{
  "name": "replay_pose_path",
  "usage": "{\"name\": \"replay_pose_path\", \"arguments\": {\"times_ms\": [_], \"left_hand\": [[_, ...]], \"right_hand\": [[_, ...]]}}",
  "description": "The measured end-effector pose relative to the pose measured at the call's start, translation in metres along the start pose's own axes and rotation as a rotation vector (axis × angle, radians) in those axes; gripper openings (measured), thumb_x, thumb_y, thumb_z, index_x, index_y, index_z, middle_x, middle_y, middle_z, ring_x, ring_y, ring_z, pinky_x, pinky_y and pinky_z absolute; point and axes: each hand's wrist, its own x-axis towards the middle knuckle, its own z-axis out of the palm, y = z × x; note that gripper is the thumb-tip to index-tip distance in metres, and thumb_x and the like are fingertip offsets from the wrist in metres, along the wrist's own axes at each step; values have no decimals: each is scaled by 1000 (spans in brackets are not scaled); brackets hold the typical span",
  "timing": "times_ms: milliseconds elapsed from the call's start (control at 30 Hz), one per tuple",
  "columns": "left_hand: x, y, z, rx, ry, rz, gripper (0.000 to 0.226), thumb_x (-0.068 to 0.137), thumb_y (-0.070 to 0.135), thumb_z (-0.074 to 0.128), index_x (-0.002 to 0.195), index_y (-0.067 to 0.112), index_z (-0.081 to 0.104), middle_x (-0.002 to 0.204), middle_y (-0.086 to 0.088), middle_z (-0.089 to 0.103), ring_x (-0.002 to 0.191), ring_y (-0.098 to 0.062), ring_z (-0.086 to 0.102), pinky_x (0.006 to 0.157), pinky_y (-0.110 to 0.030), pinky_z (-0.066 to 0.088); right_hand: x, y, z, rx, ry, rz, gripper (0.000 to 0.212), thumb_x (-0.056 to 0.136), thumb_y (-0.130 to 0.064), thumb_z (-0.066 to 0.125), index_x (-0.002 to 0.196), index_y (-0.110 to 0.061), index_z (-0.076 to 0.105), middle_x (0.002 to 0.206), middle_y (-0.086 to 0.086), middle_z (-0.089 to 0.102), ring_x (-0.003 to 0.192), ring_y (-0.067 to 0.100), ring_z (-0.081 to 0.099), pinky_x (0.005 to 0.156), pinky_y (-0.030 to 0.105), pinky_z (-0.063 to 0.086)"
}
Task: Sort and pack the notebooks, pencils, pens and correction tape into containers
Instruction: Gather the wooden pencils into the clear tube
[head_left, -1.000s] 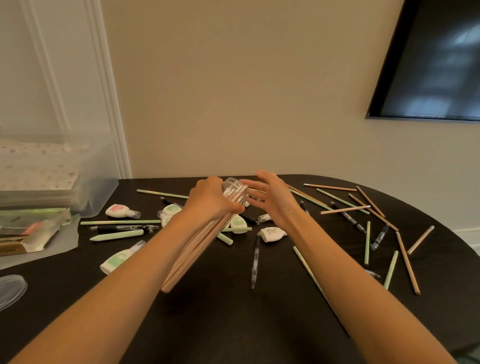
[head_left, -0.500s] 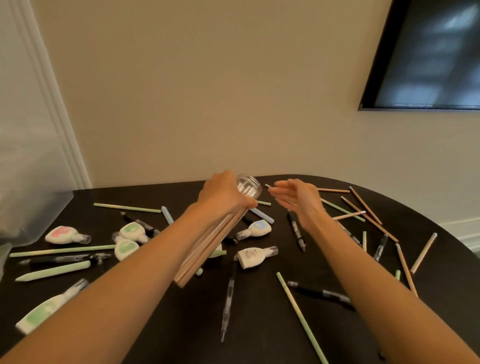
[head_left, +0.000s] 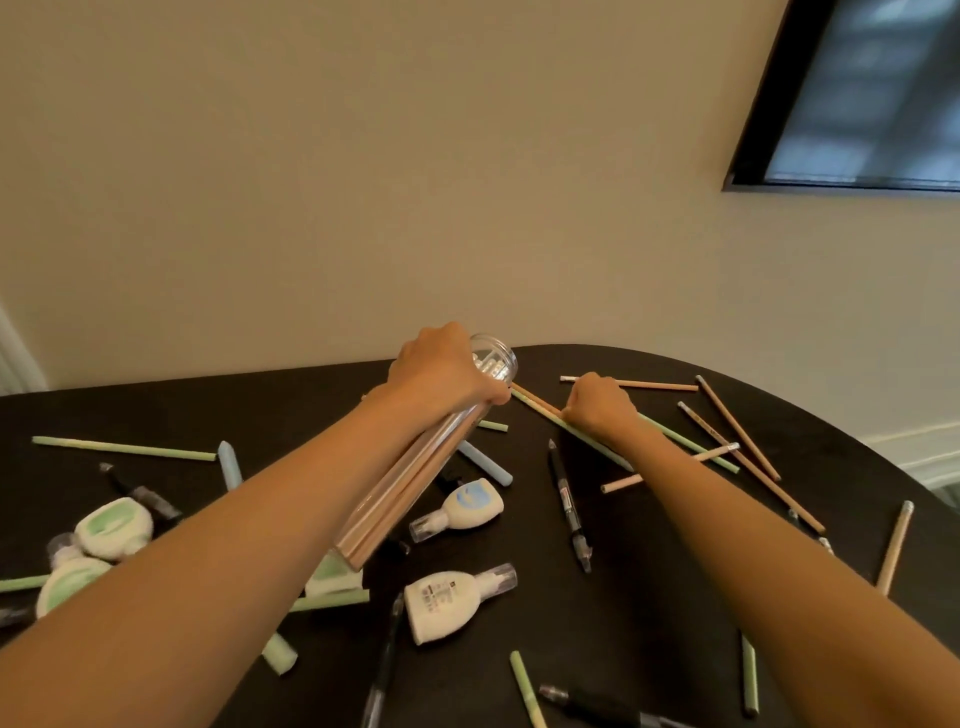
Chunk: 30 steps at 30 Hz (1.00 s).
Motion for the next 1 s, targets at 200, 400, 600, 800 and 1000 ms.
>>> {"name": "replay_pose_path", "arguments": {"times_ms": [200,400,600,800,1000], "left_hand": [[25,20,5,14,2,37,57,72,41,74,114,9,54,109,-9,59,101,-25,56,71,-29,41],[51,38,11,33,25,81,63,72,43,74,119,8,50,115,-10,57,106,-28,54,73,-30,39],[69,38,24,70,12,76,61,72,43,74,116,9,50,112,-8,56,102,-26,54,70,-30,39],[71,37,35,56,-16,78,60,71,43,74,116,11,52,98,-4,53,89,-21,51,69,-29,42],[60,38,29,39,-16,70,57,72,41,74,115,11,52,105,-7,59,96,-23,57,74,-30,45]], "right_hand": [[18,-6,2,139,-11,-93,19,85,-16,63,90,2,64,89,16,65,85,28,63,74,36,51],[46,7,-27,-126,102,-195,19,94,-10,43,111,-5,51,111,17,56,100,32,55,82,40,45],[62,53,-23,-432,140,-119,29,93,-9,50,122,-5,50,128,14,43,114,28,47,93,36,42],[69,49,-17,-485,158,-268,27,92,-7,51,119,-6,50,123,13,50,113,25,48,92,33,41],[57,32,-18,-545,184,-442,30,93,-9,50,123,-10,43,117,12,55,107,25,50,86,33,42]]}}
